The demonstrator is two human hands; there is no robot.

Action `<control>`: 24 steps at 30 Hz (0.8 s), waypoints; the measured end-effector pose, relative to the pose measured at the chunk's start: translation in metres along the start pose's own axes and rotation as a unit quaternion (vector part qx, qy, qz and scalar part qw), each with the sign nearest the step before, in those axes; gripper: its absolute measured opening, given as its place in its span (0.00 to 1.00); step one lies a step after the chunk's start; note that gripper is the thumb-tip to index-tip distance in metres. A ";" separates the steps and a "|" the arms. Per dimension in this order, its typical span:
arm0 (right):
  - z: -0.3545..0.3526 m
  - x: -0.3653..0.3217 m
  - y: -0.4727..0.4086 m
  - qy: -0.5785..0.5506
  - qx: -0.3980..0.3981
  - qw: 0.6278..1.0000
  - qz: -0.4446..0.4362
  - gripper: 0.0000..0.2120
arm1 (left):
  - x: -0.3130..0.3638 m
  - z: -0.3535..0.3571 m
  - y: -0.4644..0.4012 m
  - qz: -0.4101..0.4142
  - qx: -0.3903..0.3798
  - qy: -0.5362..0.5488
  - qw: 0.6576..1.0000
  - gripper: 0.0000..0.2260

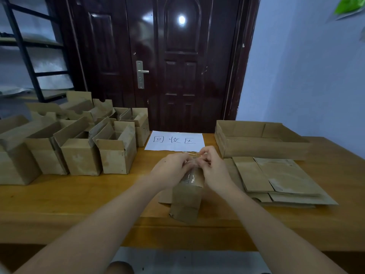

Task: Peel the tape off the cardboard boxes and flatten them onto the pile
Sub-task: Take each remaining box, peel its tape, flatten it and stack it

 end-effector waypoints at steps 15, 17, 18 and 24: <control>0.004 0.000 0.004 0.156 0.052 0.982 -0.088 0.10 | 0.004 0.002 0.023 -0.005 0.050 0.049 0.998 0.06; 0.007 -0.004 0.007 0.160 0.031 0.983 -0.081 0.14 | 0.004 0.001 0.026 -0.020 0.070 0.023 0.997 0.09; 0.010 -0.004 0.008 0.157 0.005 0.985 -0.070 0.16 | 0.004 0.002 0.026 -0.030 0.075 0.014 0.997 0.10; 0.006 -0.003 0.011 0.144 0.008 0.987 -0.075 0.06 | 0.010 0.010 0.028 -0.019 0.065 0.058 0.996 0.10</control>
Point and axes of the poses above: each hand's wrist, its own y-axis away from the middle knuckle, its own z-axis out of the palm, x = y × z, the point moved 9 cm from there along -y, towards the middle knuckle, and after that the axes turned 10 degrees about z, right-handed, at the moved point
